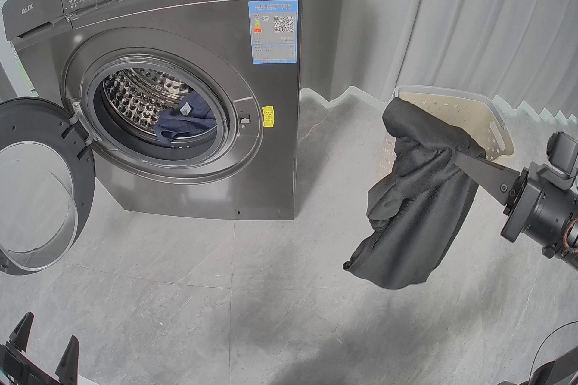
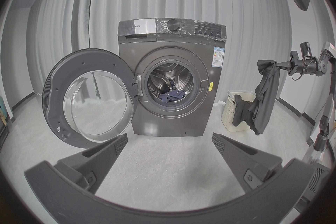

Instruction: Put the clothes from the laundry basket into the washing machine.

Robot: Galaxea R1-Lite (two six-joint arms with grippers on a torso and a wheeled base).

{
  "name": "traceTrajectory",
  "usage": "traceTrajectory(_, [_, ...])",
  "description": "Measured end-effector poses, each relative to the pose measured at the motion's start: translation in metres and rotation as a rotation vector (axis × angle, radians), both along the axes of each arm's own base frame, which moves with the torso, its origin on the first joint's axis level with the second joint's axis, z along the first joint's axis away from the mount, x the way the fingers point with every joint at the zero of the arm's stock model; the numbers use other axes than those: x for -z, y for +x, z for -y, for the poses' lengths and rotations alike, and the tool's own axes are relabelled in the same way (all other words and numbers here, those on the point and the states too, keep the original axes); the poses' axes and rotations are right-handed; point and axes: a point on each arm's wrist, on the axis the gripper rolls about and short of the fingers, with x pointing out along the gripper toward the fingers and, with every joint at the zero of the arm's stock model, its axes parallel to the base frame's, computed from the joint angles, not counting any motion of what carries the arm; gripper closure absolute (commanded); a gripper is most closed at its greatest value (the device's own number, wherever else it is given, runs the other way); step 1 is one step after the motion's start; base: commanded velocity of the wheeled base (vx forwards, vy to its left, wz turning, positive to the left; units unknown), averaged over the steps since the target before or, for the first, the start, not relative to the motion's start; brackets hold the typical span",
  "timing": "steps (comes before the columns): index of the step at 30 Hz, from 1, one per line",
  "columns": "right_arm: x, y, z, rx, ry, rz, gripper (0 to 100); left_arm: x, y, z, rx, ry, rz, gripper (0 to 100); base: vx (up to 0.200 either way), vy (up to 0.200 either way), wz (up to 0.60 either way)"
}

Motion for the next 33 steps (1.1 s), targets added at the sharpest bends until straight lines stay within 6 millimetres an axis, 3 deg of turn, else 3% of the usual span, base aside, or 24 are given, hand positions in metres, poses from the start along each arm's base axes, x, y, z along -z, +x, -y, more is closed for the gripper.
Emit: traceTrajectory(33, [-0.0048, 0.0040, 0.0017, 0.023, 0.029, 0.038, 100, 0.0002, 0.0000, 0.0000, -0.001, 0.000, -0.001, 0, 0.000, 0.200, 0.00])
